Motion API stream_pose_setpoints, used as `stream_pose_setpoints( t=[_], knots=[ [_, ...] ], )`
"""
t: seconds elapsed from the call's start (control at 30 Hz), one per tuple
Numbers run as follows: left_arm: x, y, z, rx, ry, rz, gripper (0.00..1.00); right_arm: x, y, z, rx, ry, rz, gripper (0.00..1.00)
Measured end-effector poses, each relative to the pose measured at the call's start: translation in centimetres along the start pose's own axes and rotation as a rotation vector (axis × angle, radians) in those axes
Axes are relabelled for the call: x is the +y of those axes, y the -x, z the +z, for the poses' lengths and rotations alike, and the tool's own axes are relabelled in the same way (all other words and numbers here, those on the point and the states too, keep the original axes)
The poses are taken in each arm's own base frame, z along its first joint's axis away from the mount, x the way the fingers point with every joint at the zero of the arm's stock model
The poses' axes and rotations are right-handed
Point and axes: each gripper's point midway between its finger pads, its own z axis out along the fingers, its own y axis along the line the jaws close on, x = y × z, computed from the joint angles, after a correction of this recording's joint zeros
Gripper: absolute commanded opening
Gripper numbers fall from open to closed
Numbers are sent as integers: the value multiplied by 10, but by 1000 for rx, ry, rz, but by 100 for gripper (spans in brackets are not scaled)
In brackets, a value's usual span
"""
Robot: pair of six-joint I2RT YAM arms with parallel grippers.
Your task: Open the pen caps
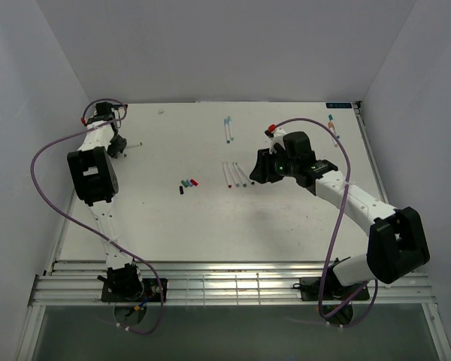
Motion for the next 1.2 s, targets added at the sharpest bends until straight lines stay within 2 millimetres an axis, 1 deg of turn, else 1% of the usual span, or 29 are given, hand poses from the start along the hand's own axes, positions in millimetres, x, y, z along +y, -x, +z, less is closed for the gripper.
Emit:
stream_pose_setpoints(
  t=[0.07,0.13,0.2,0.23,0.37,0.5,0.6,0.77,0.87,0.93,0.97,1.03,1.1,1.17,1.2],
  knots=[
    [2,-1,1,0,8,1,40,0,0,0,0,0,0,49],
    [3,-1,2,-6,13,-2,33,0,0,0,0,0,0,49],
    [6,-3,1,-11,18,-10,22,0,0,0,0,0,0,49],
    [8,-4,0,-14,18,-15,15,0,0,0,0,0,0,49],
    [11,-6,-2,-31,6,-56,11,0,1,-1,-5,-2,-2,49],
    [20,-17,-9,-31,-4,-105,8,3,6,-6,-21,1,-7,49],
    [31,-33,-19,-11,-4,-137,0,5,8,-9,-32,5,-11,49],
    [49,-66,-42,56,-37,-172,0,7,4,-12,-28,17,-8,50],
    [53,-91,-62,119,-104,-176,0,10,3,-13,-21,32,-6,50],
    [46,-103,-80,147,-182,-161,0,15,2,-13,-15,60,-2,50],
    [40,-109,-90,155,-230,-146,0,18,1,-13,-10,77,3,51],
    [19,-121,-116,155,-348,-90,0,26,0,-13,-1,118,15,51],
    [-11,-139,-152,155,-503,-13,0,36,0,-11,7,181,36,53],
    [-43,-165,-192,152,-684,79,0,47,1,-6,10,252,66,53],
    [-58,-183,-215,168,-782,132,0,52,3,-3,9,291,84,53]
  ],
)
